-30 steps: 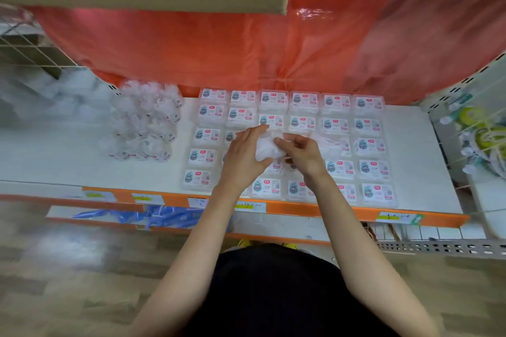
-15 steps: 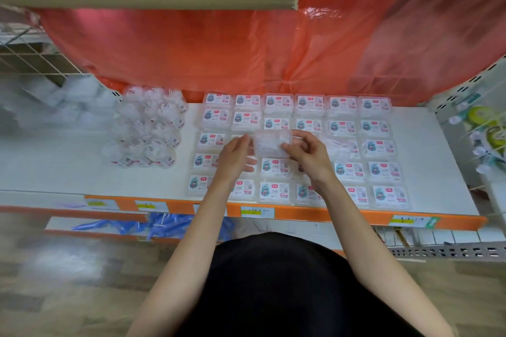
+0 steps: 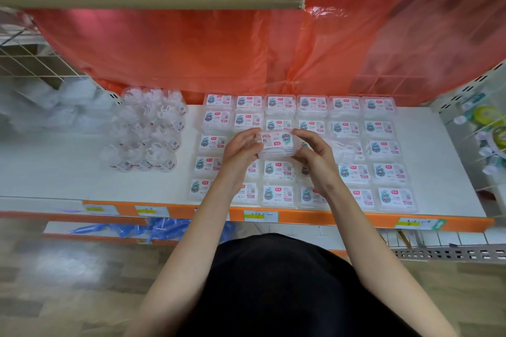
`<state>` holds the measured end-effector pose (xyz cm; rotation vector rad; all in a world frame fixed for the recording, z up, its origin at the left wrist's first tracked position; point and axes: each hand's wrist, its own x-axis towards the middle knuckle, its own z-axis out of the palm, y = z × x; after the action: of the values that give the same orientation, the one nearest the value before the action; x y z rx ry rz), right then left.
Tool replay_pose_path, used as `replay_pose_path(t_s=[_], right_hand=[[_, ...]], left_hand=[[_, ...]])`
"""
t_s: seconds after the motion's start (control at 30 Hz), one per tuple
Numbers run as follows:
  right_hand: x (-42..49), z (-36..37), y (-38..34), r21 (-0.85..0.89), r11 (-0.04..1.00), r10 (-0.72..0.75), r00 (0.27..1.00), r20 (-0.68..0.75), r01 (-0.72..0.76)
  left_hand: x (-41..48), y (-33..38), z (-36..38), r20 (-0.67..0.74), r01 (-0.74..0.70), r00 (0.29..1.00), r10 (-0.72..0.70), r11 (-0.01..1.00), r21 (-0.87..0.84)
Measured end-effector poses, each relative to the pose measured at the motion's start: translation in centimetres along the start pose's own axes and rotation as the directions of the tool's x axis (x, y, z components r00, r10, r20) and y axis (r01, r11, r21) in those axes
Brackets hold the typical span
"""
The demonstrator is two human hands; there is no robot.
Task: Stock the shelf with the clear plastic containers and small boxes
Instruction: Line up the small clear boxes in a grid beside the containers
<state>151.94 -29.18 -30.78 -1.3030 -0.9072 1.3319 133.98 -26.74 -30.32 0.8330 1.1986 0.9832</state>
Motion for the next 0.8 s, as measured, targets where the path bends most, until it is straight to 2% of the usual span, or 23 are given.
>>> replay_pose_path(t_s=[0.1,0.2,0.3,0.47,0.7,0.8], right_hand=[[0.2,0.7,-0.2,0.078,0.992,0.109,0.992,-0.060,-0.104],[0.4,1.2,-0.1,0.099,0.978,0.190,0.980,-0.059,-0.183],[0.6,1.4,0.2,0.077,0.978,0.199,0.979,-0.043,-0.195],[0.9,1.4,0.4,0.140,0.970,0.210,0.976,-0.063,-0.200],[1.0,1.7,0.8,0.256,0.938,0.255,0.966,-0.051,-0.234],[1.1,1.6,1.1,0.174,0.962,0.224,0.973,-0.062,-0.210]], left_hand=[[0.1,0.0,-0.3,0.021,-0.041,0.999,0.039,0.997,0.066],[0.2,-0.1,-0.5,0.065,-0.065,0.996,0.060,0.995,0.082],[0.2,-0.2,-0.5,0.055,-0.066,0.997,0.061,0.992,0.108],[0.4,-0.2,-0.1,-0.059,-0.013,0.998,0.015,0.999,0.042],[0.2,-0.5,0.7,0.015,0.049,0.999,-0.052,0.991,0.124],[0.3,-0.6,1.2,-0.040,0.038,0.999,-0.033,0.989,0.143]])
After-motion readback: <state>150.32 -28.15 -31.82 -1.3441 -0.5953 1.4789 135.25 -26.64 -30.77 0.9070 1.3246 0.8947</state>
